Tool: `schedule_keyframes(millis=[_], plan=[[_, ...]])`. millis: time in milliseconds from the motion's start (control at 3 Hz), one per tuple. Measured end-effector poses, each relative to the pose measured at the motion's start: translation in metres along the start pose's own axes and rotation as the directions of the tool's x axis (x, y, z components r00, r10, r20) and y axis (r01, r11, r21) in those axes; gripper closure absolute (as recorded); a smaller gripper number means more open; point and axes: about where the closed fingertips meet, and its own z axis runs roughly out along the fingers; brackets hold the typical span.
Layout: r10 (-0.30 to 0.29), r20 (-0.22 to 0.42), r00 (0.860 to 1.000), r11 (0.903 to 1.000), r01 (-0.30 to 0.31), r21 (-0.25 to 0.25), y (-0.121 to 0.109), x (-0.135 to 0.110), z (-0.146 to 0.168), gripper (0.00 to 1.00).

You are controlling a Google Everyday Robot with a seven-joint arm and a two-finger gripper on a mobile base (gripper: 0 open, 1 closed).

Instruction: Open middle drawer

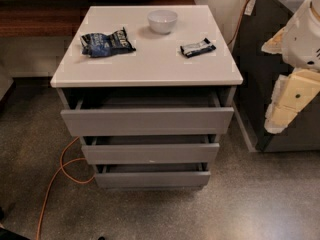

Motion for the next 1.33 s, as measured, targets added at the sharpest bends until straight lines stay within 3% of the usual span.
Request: schedule_keyframes(millis=[333, 667, 1333], plan=[[0.002, 0.006, 1.0, 1.0, -0.002, -0.001, 0.0, -0.001, 0.002, 0.0], [0.017, 0.062, 0.998, 0.9998, -0.016, -0.012, 0.0, -0.005, 0.019, 0.0], [0.079, 0.195, 0.978, 0.9963, -0.07, -0.05, 0.026, -0.02, 0.091, 0.0]])
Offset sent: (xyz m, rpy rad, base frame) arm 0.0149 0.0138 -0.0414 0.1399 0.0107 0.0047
